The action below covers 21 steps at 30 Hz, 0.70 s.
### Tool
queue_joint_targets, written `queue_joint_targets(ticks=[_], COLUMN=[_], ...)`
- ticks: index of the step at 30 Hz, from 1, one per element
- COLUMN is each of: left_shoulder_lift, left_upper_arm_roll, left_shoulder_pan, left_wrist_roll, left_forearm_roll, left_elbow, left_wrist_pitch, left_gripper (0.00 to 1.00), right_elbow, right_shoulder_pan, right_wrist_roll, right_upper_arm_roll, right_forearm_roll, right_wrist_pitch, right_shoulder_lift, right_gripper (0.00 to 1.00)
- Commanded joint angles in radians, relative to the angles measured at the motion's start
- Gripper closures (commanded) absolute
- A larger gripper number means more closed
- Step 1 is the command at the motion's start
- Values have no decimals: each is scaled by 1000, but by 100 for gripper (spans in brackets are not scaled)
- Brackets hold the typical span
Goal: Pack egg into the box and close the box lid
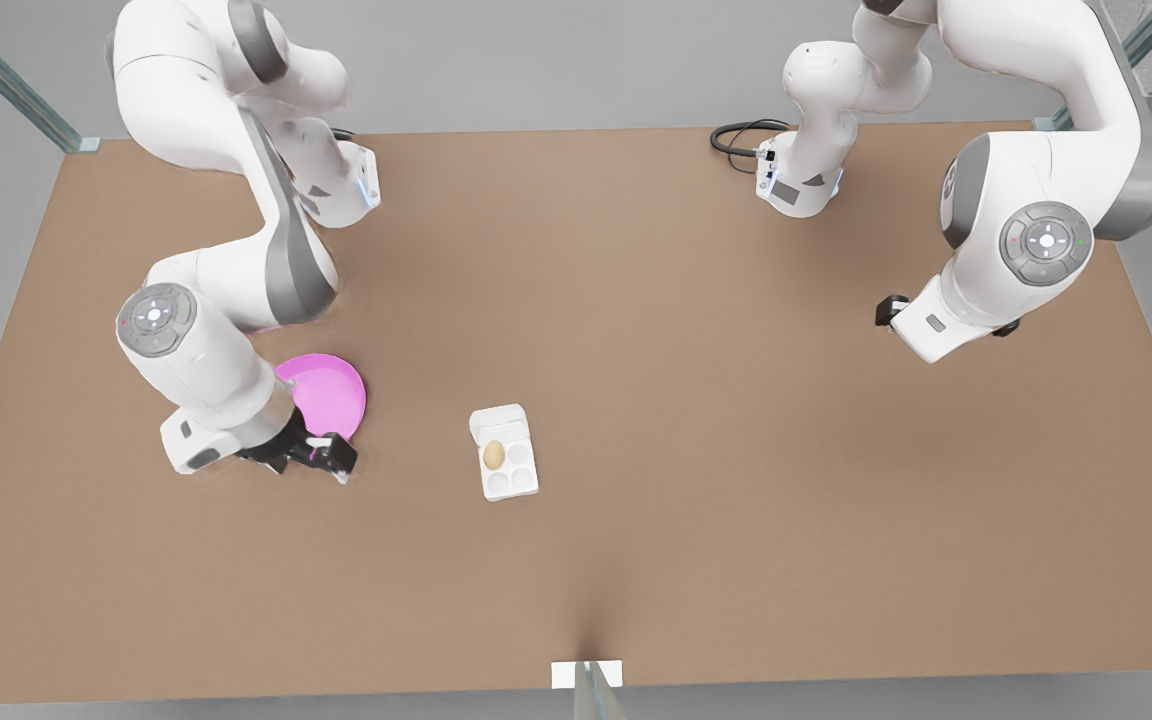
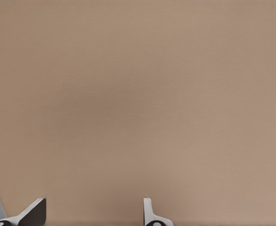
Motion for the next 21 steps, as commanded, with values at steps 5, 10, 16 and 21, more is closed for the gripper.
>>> queue_joint_targets(ticks=[5,10,16,21], left_shoulder_lift=[167,375,607,698], left_upper_arm_roll=[-6,-8,-5,-6], left_shoulder_pan=[-611,-717,-752,-769], left_wrist_roll=[-1011,-1808,-1845,-1823], left_forearm_roll=[-311,-549,-512,-396], left_elbow=[19,24,142,143], left_wrist_pitch=[-212,553,975,1078], left_gripper=[79,79,79,79], right_elbow=[-107,-95,-79,-81], right_shoulder_pan=[-123,-139,-151,-151], right_wrist_roll=[-440,-450,-451,-453], right_upper_arm_roll=[-12,-16,-16,-16], right_forearm_roll=[7,-11,-10,-7], right_wrist_pitch=[-194,-225,-242,-249], right_shoulder_lift=[-114,-112,-112,-111], right_gripper=[0,0,0,0])
